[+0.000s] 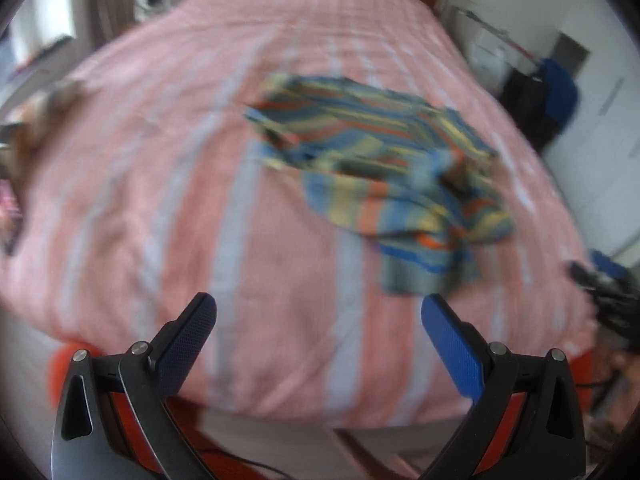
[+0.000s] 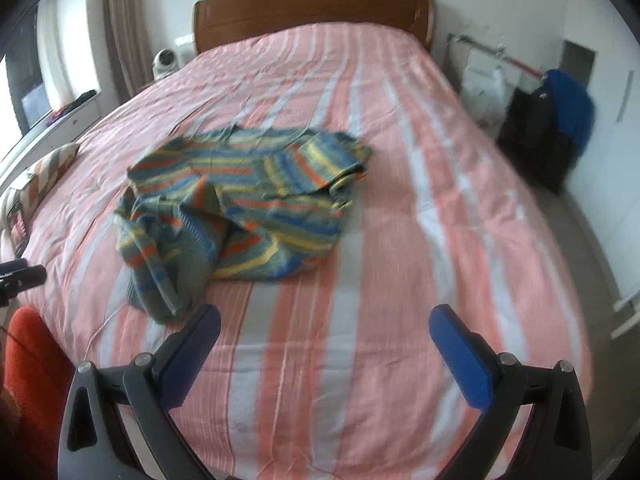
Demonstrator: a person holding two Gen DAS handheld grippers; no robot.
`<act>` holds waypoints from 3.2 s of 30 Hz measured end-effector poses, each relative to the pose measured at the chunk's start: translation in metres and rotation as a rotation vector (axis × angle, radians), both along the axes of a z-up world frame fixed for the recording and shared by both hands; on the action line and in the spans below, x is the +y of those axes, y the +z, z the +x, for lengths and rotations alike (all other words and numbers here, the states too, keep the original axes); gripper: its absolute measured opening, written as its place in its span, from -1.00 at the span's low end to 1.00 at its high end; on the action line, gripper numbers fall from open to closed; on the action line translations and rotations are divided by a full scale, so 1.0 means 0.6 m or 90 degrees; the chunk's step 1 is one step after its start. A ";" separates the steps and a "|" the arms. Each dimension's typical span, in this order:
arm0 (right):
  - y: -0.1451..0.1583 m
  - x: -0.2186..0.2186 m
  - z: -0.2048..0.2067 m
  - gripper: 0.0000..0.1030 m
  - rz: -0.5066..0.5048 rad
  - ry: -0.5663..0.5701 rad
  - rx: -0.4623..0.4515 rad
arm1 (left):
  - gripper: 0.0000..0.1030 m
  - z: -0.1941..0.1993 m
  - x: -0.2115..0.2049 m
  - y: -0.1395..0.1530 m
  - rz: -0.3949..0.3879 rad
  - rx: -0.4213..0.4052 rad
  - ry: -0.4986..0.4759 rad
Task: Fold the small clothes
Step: 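Grasp the sweater hem with the left gripper while the right gripper grasps another hem edge, then lift and spread the sweater flat with both grippers, then release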
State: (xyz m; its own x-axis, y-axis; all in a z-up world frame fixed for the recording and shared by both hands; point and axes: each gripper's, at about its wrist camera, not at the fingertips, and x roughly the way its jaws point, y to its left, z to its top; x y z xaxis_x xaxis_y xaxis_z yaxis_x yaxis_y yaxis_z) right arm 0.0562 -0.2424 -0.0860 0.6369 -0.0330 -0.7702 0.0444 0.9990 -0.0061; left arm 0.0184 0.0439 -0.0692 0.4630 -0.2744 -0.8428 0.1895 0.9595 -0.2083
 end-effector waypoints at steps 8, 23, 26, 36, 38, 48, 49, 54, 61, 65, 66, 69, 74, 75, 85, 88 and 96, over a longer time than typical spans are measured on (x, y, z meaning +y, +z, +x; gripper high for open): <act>-0.056 0.038 0.077 0.98 -0.043 0.081 0.010 | 0.36 0.079 -0.146 -0.076 -0.007 0.066 -0.045; -0.076 0.150 0.285 -0.84 0.101 0.373 0.078 | -0.88 0.067 0.017 -0.068 -0.179 0.127 -0.015; -0.059 0.140 0.251 -0.85 0.128 0.394 0.072 | -0.87 0.049 0.050 -0.065 -0.211 0.141 -0.029; -0.057 -0.006 -0.028 -0.84 -0.007 0.382 0.110 | -0.88 0.003 0.115 -0.114 -0.121 0.165 -0.020; -0.098 -0.031 -0.036 -0.51 0.018 0.332 0.149 | -0.85 0.000 0.117 -0.117 -0.111 0.170 -0.018; -0.114 -0.183 -0.060 0.33 0.311 0.094 0.135 | 0.30 0.001 0.090 -0.143 -0.063 0.155 -0.012; -0.125 -0.192 -0.053 0.33 0.354 0.057 0.153 | 0.21 0.003 0.074 -0.152 -0.042 0.156 -0.022; -0.202 -0.152 -0.036 0.32 0.439 0.041 0.248 | -0.90 -0.006 0.035 -0.169 -0.007 0.160 -0.062; -0.139 -0.111 -0.064 -0.92 0.345 0.128 0.241 | -0.95 -0.034 0.139 -0.103 -0.060 0.166 -0.022; -0.093 -0.124 -0.088 -0.92 0.263 0.122 0.242 | -0.95 -0.046 0.156 -0.094 -0.032 0.171 -0.015; -0.099 -0.118 -0.086 -0.92 0.255 0.118 0.250 | -0.95 -0.044 0.145 -0.102 -0.009 0.170 -0.018; -0.158 -0.089 -0.066 -0.92 0.171 0.114 0.301 | -0.95 -0.035 0.097 -0.144 0.083 0.188 -0.036; -0.228 -0.088 -0.047 -0.93 0.139 0.077 0.335 | -0.95 -0.024 0.098 -0.185 0.131 0.205 -0.024; -0.230 -0.088 -0.044 -0.93 0.138 0.074 0.335 | -0.95 -0.020 0.098 -0.188 0.133 0.206 -0.022; -0.236 -0.090 -0.039 -0.87 0.146 0.069 0.331 | -0.52 -0.010 0.063 -0.196 0.172 0.190 -0.001; -0.223 -0.096 -0.055 -0.44 0.162 0.065 0.331 | 0.06 -0.025 0.062 -0.160 0.183 0.161 0.016; -0.114 -0.113 -0.089 0.04 0.052 0.051 0.233 | 0.37 -0.025 0.049 -0.044 0.207 0.046 0.049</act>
